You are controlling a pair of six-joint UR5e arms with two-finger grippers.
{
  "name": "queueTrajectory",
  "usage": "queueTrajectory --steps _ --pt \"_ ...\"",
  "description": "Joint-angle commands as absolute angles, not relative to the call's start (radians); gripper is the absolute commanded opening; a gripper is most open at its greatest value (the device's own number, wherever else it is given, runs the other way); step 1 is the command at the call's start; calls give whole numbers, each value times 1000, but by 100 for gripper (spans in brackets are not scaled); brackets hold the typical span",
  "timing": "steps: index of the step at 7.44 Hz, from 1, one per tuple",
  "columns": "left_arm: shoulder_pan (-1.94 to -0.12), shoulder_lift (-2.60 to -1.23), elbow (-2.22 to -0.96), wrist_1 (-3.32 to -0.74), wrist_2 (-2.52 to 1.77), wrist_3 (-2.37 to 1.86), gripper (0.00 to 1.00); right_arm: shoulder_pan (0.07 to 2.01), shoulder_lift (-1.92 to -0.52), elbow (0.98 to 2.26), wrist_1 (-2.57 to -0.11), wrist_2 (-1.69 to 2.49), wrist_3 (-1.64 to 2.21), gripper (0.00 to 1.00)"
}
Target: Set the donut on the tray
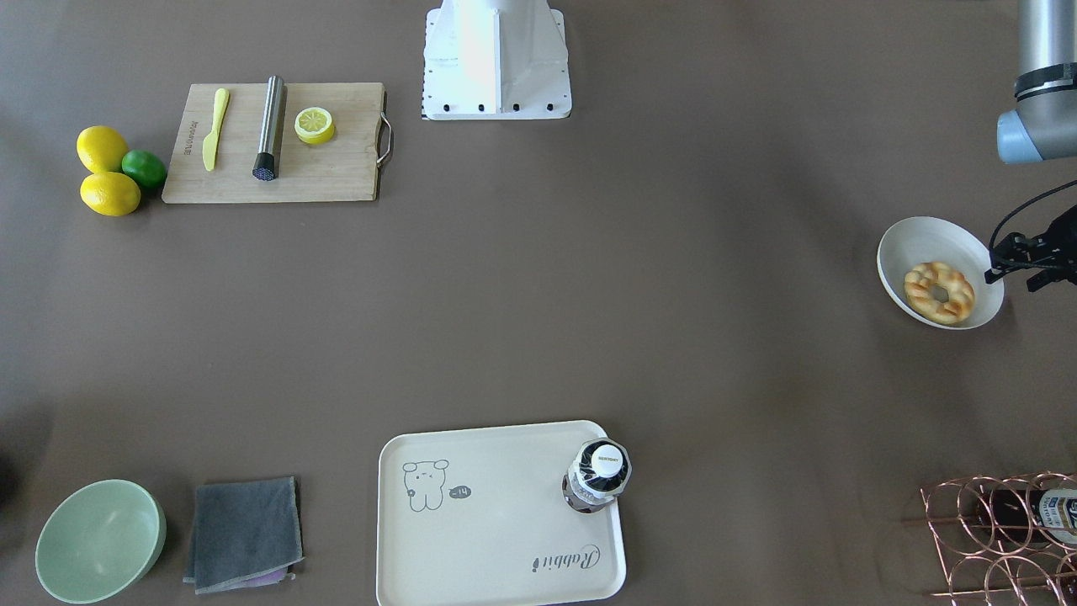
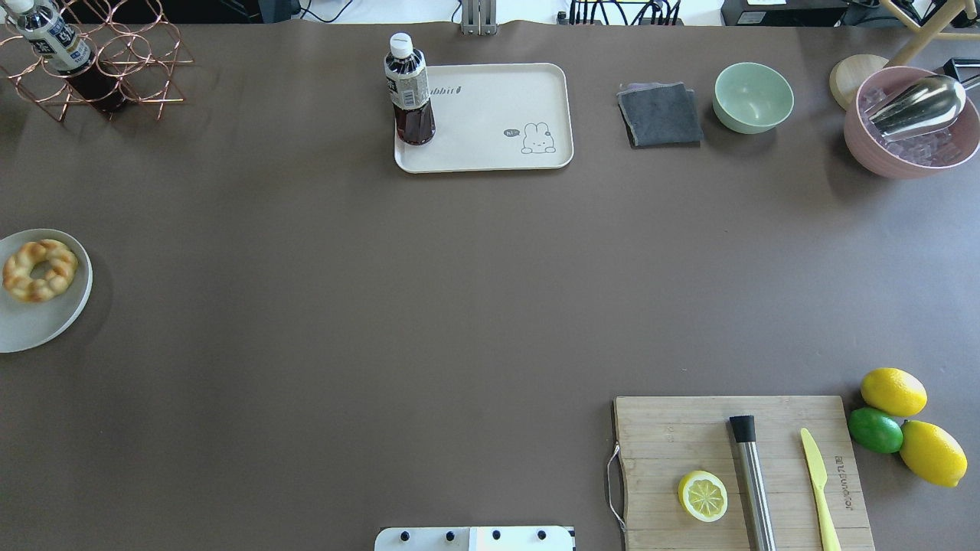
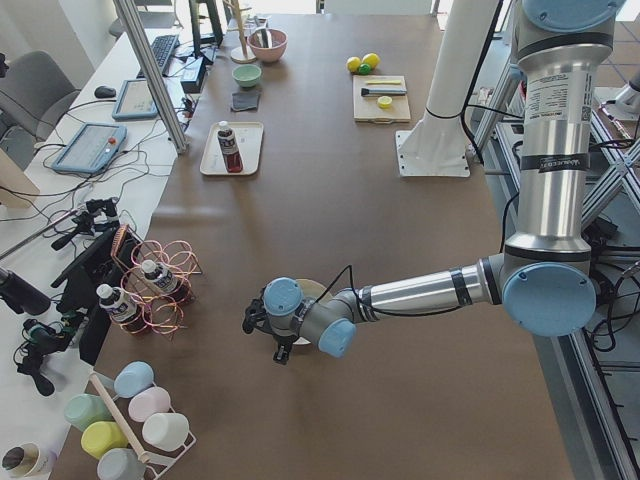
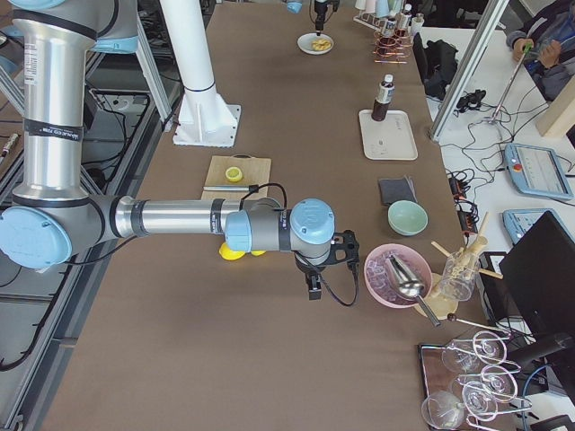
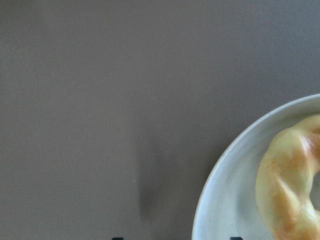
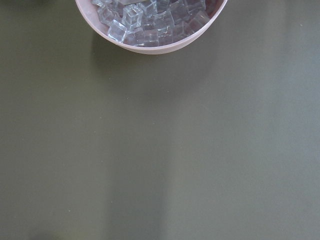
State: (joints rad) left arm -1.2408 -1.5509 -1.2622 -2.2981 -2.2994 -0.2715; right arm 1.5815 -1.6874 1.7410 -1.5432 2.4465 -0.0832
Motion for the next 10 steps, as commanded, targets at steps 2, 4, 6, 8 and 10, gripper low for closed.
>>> queueTrajectory --steps 2,4,6,8,10 --pt "-1232 -1551 -1259 -2298 -2299 -290 44 1582 -1686 1746 -1543 2451 -83 100" --pt "-1230 -1551 -1259 -2298 -2298 -294 9 1582 -1684 1747 -1543 2451 -83 100" --pt "-1230 -1558 -1270 -2298 -2302 -342 0 1582 -1684 1749 -1543 2453 -83 100" --pt "-1236 -1607 -1311 -2272 -2485 -481 0 1583 -1686 1753 -1543 2453 -83 100" --pt "-1239 -1667 -1360 -2263 -2520 -663 0 1583 -1686 1755 -1543 2454 -83 100"
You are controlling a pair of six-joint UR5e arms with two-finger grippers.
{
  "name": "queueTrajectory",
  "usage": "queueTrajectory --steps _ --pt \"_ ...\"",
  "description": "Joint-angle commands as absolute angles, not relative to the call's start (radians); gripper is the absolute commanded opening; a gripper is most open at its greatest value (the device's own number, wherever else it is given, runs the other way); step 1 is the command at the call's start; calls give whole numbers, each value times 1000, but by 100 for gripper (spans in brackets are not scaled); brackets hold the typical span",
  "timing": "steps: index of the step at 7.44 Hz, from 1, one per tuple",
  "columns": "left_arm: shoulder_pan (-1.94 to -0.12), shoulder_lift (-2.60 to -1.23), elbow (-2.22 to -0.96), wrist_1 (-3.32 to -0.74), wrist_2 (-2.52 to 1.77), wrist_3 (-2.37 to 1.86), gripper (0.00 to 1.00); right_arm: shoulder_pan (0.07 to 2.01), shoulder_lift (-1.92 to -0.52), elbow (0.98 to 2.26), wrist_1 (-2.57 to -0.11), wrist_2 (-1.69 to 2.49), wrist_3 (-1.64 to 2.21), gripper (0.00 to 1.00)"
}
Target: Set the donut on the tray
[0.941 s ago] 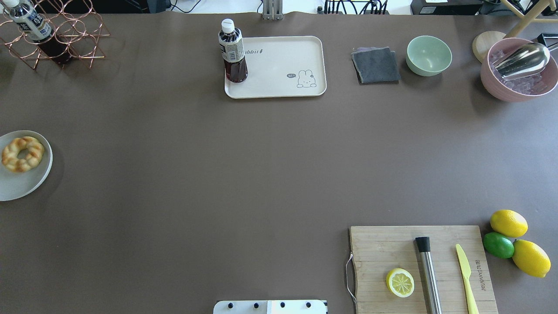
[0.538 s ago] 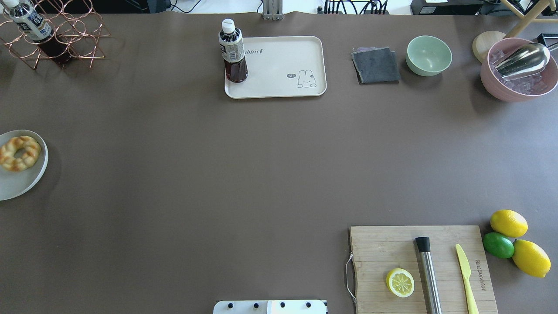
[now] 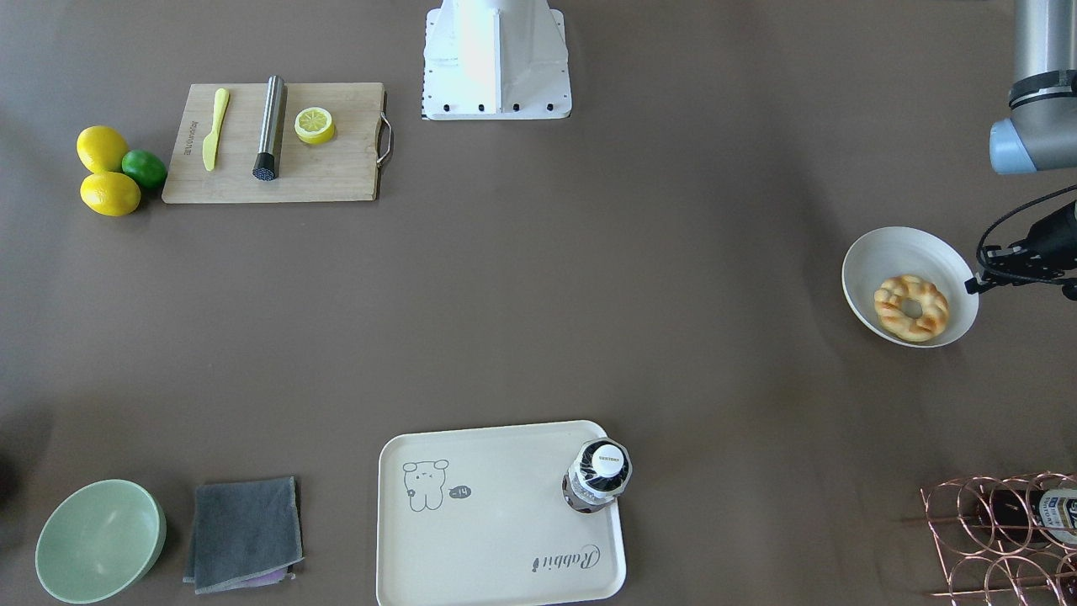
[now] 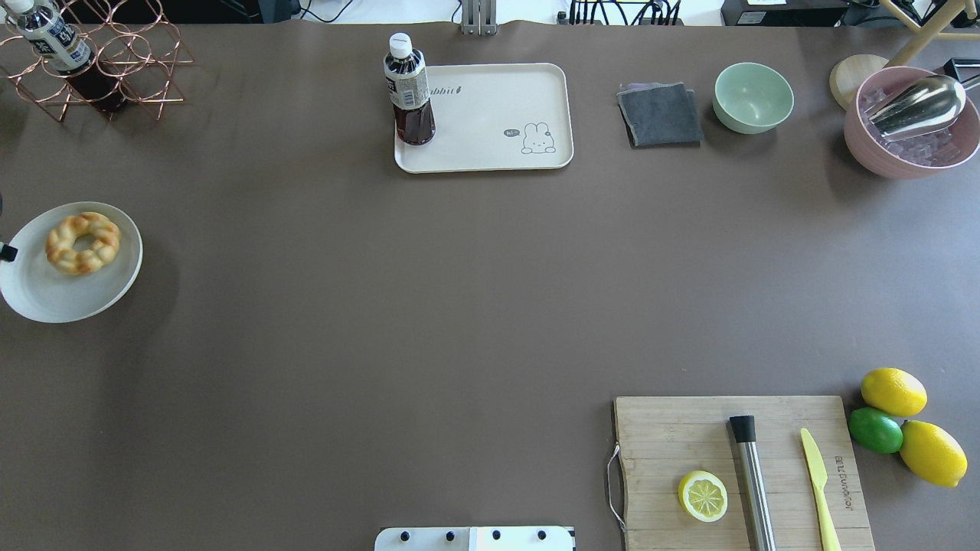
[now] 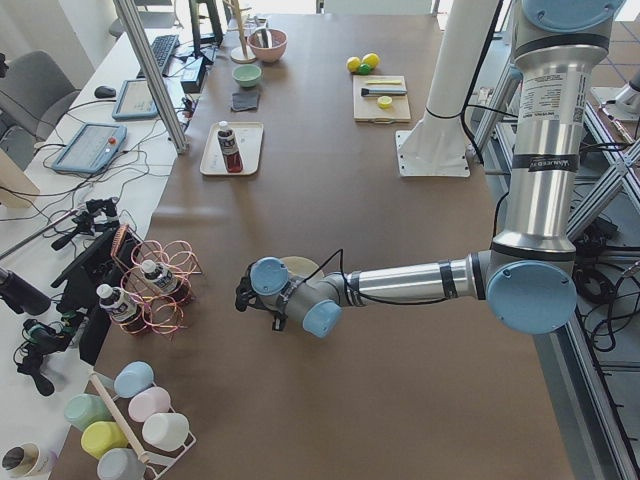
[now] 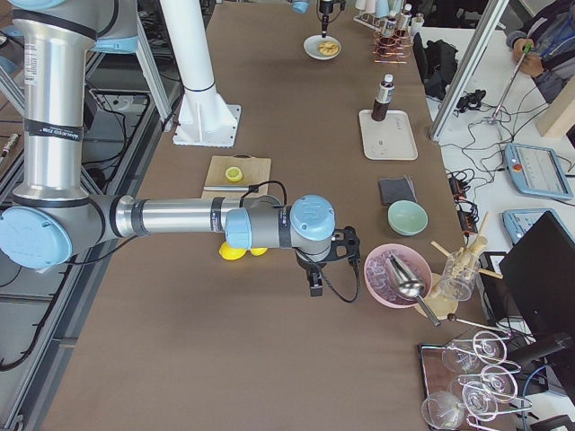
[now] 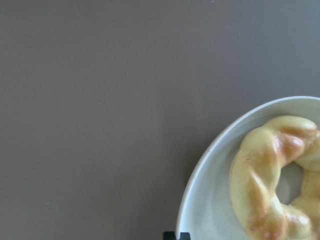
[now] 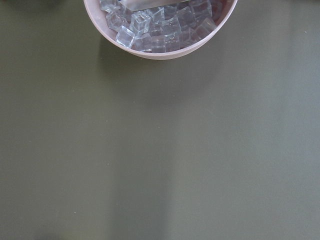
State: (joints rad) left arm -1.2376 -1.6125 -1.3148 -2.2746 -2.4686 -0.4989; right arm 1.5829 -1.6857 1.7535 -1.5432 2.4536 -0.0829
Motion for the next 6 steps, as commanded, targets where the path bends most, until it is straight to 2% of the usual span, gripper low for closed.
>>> queueTrajectory --steps 1,2,3,6 --pt "-1235 -1704 -1394 -2263 -2536 -778 0 1583 -1684 1755 -1543 2454 -83 100" --pt "-1227 -1753 -1429 -2264 -2560 -890 0 1583 -1681 1755 -1543 2454 -83 100" --pt "-1141 -1852 -1445 -2260 -2550 -1064 0 1583 -1678 1753 -1543 2453 -83 100" --pt "-932 -1998 -1558 -2131 -2397 -1325 0 1582 -1675 1752 -1542 2453 -39 100"
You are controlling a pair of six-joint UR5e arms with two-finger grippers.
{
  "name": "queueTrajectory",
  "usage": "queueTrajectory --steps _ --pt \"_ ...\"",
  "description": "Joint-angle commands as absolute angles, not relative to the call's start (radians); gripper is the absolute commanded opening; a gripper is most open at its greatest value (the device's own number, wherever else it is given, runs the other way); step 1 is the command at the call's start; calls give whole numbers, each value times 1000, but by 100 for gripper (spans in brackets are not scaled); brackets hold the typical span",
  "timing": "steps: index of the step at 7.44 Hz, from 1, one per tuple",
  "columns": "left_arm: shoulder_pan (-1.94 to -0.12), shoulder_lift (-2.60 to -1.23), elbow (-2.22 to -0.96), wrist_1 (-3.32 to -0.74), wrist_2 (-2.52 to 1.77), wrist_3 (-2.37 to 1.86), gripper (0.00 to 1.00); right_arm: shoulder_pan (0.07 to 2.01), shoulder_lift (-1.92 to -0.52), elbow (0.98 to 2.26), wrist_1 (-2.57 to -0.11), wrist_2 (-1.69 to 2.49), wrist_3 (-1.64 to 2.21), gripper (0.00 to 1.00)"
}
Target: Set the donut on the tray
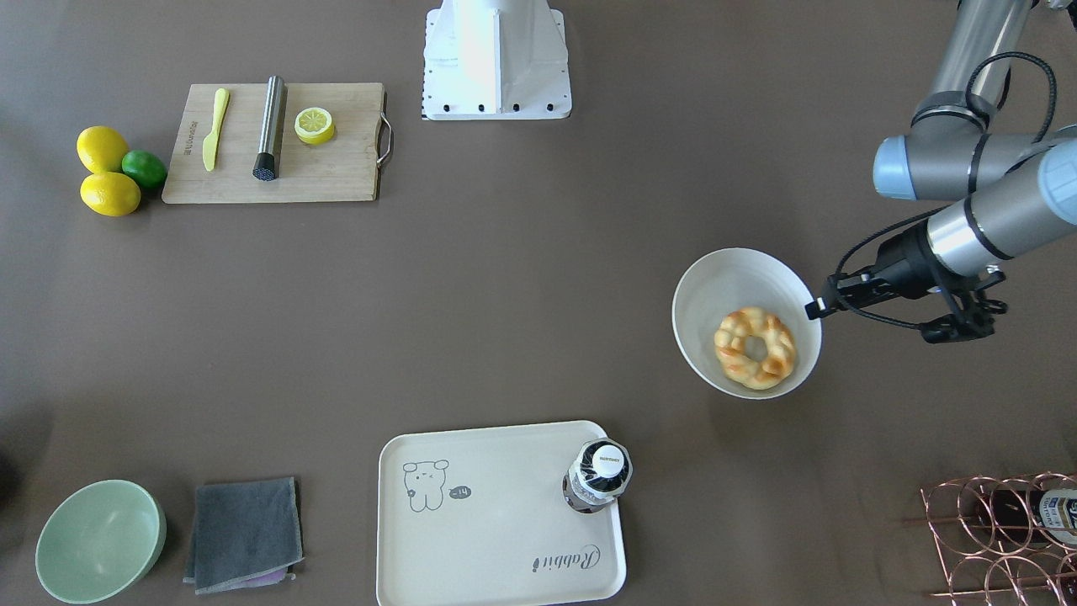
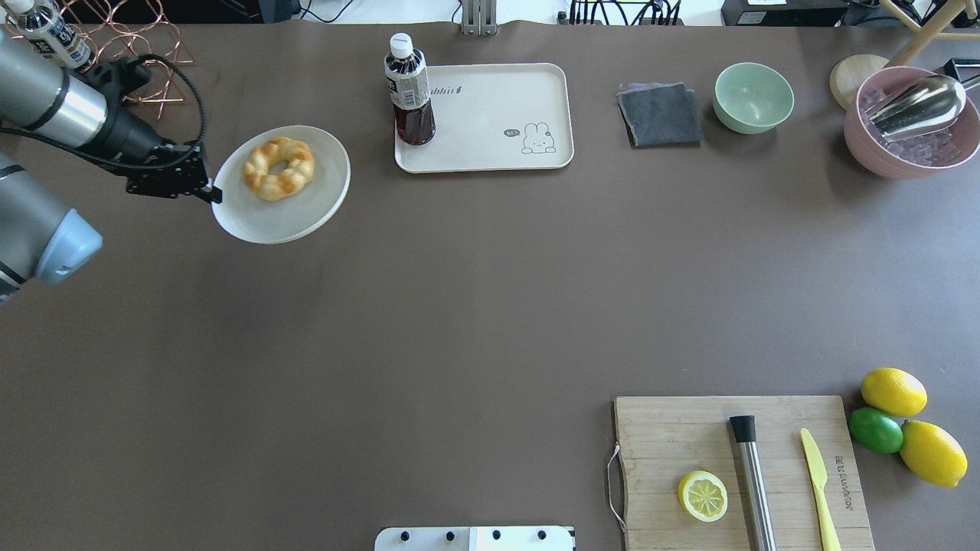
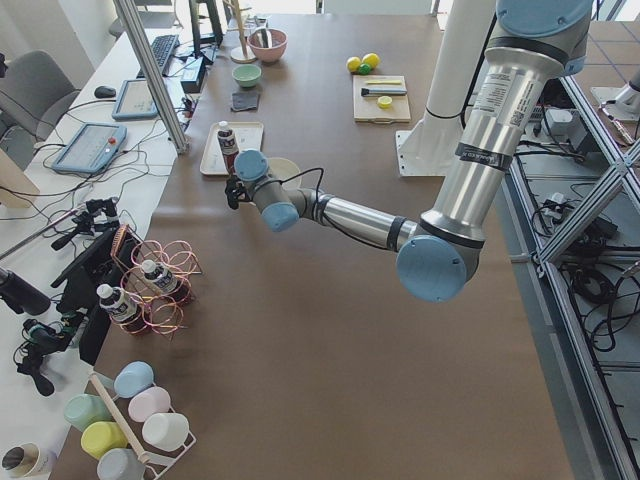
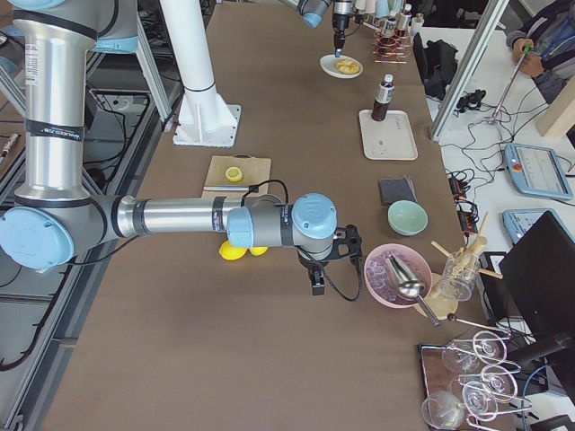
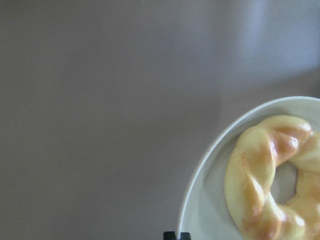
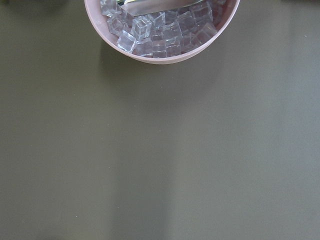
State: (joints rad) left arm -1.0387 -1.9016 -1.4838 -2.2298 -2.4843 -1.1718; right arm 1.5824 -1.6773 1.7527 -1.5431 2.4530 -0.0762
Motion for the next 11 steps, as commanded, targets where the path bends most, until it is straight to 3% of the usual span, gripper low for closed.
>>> queueTrajectory --steps 1,7,11 --pt "-861 -2049 -1600 -2055 -2346 -1382 0 1578 -1674 1752 -1542 2451 -37 100" --pt "-667 -2328 -1632 -1823 -2126 -1575 0 1318 -1427 1811 -1540 2448 528 100" --pt "-615 -2407 -1631 -1757 -2048 -1640 0 1075 -1344 1916 -1432 2381 950 99"
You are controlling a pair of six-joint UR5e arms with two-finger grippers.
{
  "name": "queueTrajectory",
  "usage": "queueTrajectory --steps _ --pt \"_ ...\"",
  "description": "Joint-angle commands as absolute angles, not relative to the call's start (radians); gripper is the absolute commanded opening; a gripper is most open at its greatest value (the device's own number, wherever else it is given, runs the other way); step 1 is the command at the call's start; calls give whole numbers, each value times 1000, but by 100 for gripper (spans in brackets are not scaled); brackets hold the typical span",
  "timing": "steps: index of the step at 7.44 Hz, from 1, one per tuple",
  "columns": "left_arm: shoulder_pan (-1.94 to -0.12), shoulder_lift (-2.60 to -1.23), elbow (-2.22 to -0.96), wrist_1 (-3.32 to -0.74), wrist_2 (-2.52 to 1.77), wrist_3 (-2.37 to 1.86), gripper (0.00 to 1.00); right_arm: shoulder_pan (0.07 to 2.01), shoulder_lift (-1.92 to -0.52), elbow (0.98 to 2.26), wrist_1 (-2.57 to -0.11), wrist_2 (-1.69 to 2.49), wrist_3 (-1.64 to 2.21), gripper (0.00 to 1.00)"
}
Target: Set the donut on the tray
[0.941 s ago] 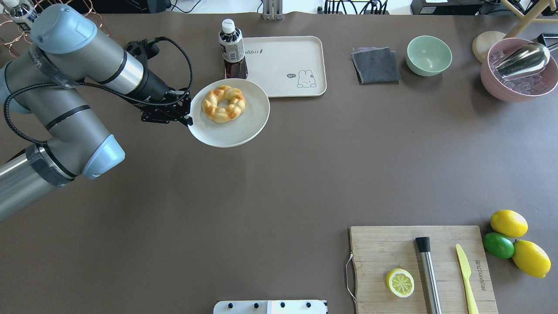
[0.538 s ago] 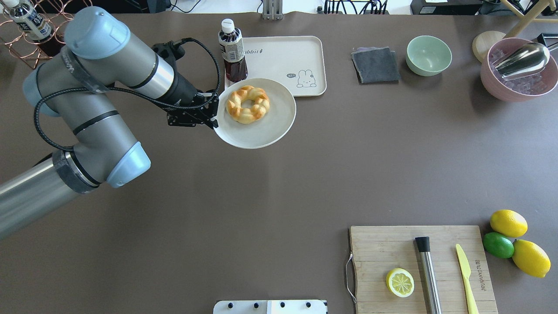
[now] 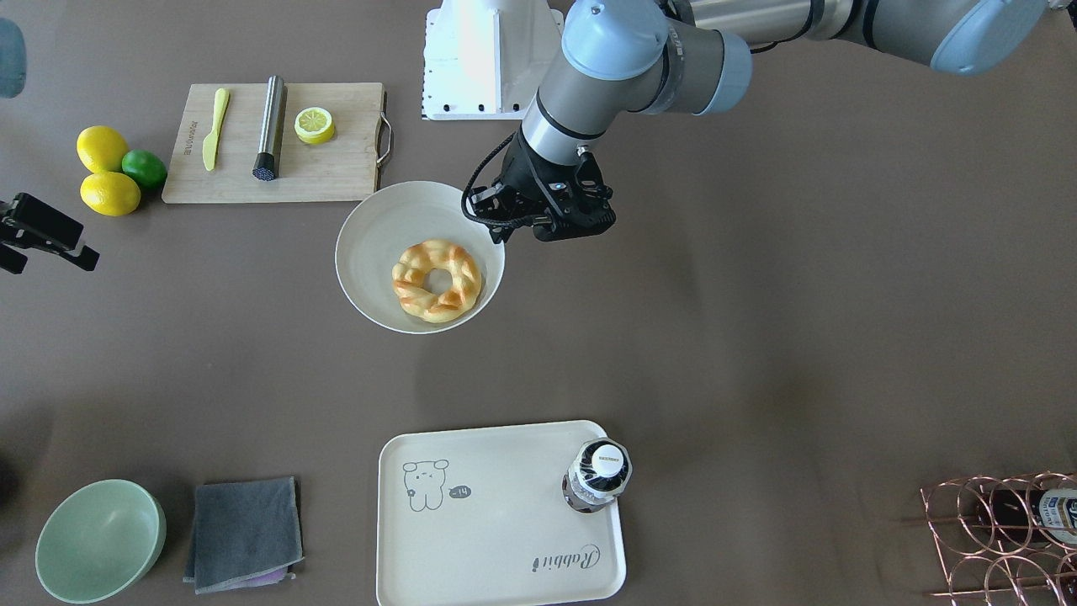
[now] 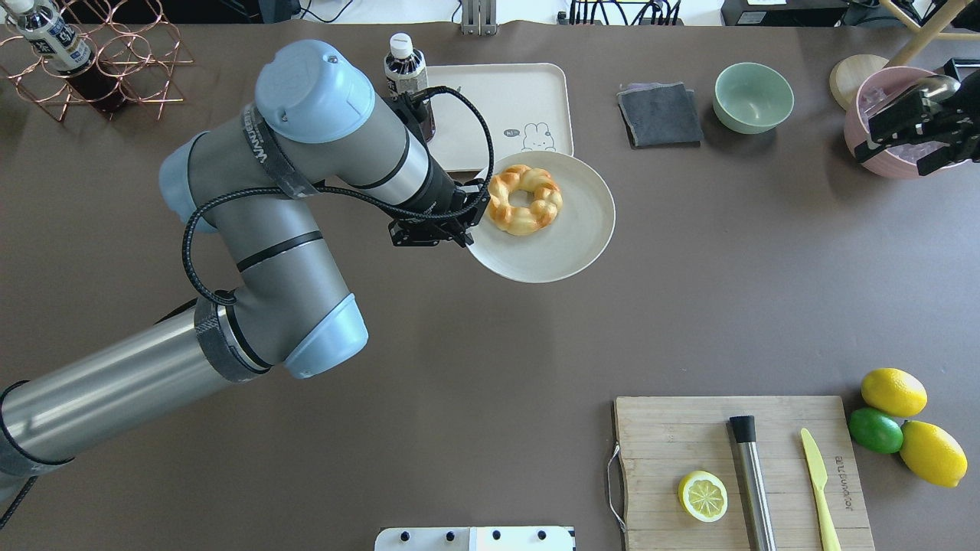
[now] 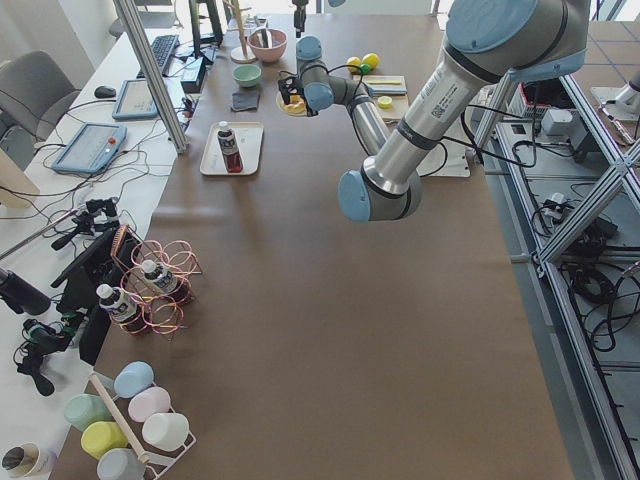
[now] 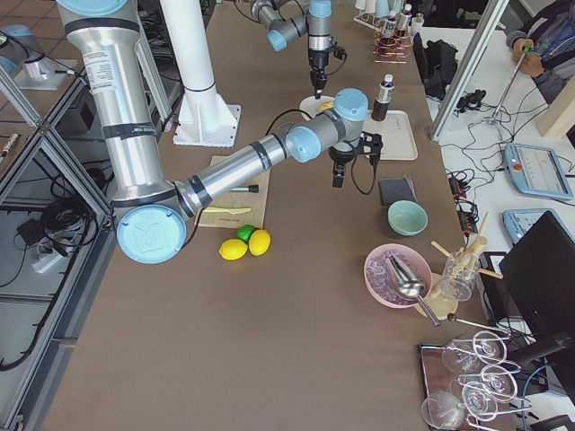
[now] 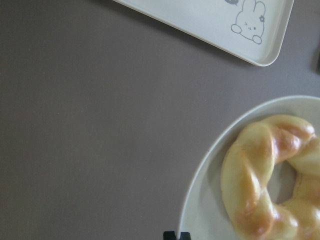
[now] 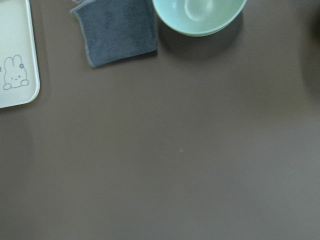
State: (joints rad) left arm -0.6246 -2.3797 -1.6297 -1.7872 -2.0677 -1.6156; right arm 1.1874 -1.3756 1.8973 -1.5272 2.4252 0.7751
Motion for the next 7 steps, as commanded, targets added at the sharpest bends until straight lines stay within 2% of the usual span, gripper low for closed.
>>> queueTrajectory --steps 1,4,7 --pt "-614 -2405 -1631 -1755 -2048 -1640 0 1010 -1298 1901 -1378 2361 1053 98" --pt "-607 -2399 -1634 -1756 -2019 -1640 0 887 -1177 1885 -1376 2326 1205 94" --pt "-607 -2398 -1635 -1756 -2019 -1640 0 847 -1152 1868 -1376 2299 1230 88"
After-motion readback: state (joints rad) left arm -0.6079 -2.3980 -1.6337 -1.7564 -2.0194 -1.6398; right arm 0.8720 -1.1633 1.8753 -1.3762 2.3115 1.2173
